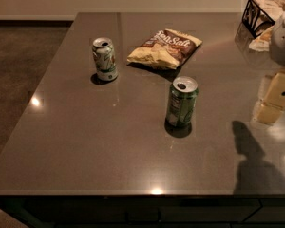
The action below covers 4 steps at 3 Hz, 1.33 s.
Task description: Pick green can
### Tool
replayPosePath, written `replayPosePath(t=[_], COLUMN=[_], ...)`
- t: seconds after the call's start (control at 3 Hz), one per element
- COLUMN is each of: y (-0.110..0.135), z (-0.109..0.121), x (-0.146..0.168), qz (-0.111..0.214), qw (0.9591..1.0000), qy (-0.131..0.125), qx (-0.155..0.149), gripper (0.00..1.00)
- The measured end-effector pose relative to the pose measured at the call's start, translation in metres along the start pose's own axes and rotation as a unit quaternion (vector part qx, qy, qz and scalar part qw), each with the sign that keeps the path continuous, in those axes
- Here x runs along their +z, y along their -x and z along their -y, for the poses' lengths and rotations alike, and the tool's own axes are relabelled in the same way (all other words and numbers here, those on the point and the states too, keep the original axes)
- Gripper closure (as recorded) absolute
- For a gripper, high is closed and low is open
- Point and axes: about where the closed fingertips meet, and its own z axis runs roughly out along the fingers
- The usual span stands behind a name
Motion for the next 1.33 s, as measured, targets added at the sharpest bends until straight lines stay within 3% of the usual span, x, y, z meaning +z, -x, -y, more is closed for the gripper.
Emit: replayPosePath(t=[0.33, 0.67, 1.0, 1.33], y=[0.000, 0.008, 0.027, 0.053], z=[0.000, 0.003, 0.002, -0.001], x=[0.000, 0.008, 0.038, 0.065], qz=[0.000, 0.021, 0.064, 0.110], qw=[1.0000, 0.9996, 0.9967, 0.9921], qy=[0.000, 0.009, 0.033, 0.032], qx=[0.000, 0.014, 0.037, 0.051], gripper=[0.00, 0.00, 0.00, 0.00])
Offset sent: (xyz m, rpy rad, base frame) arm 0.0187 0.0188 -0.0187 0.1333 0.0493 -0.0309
